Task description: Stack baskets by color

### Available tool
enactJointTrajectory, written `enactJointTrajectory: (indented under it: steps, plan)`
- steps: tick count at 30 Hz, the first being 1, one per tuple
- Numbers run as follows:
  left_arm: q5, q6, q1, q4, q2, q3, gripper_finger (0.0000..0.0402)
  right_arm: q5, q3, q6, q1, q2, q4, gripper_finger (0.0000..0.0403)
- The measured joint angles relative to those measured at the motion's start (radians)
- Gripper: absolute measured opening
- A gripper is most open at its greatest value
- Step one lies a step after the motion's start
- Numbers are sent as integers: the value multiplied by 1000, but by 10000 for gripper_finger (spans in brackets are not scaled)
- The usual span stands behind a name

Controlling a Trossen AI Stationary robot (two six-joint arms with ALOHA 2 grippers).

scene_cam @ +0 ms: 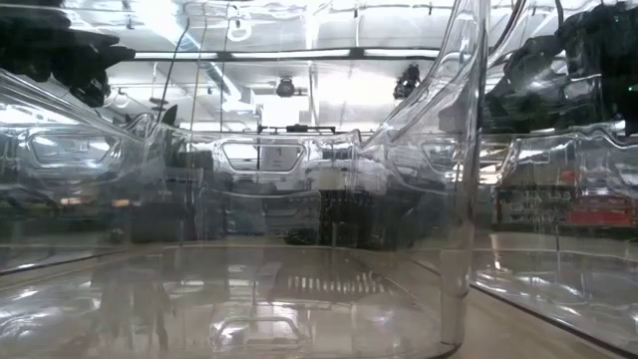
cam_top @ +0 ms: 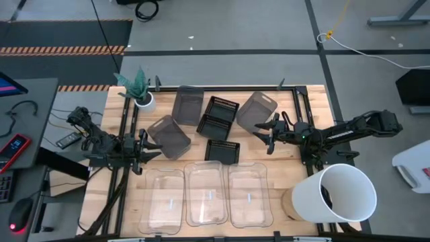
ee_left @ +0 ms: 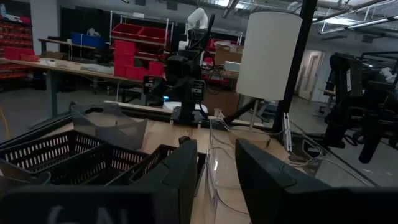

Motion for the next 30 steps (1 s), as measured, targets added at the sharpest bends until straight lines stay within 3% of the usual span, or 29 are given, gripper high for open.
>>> enactJointTrajectory:
  steps: [26, 30]
  plan:
    - [0, 0, 0, 0, 0, 0, 117, 10, 0, -32, -4, 0, 0, 183]
    - [0, 0, 0, 0, 0, 0, 117, 26, 0, -72, -14, 0, 79, 183]
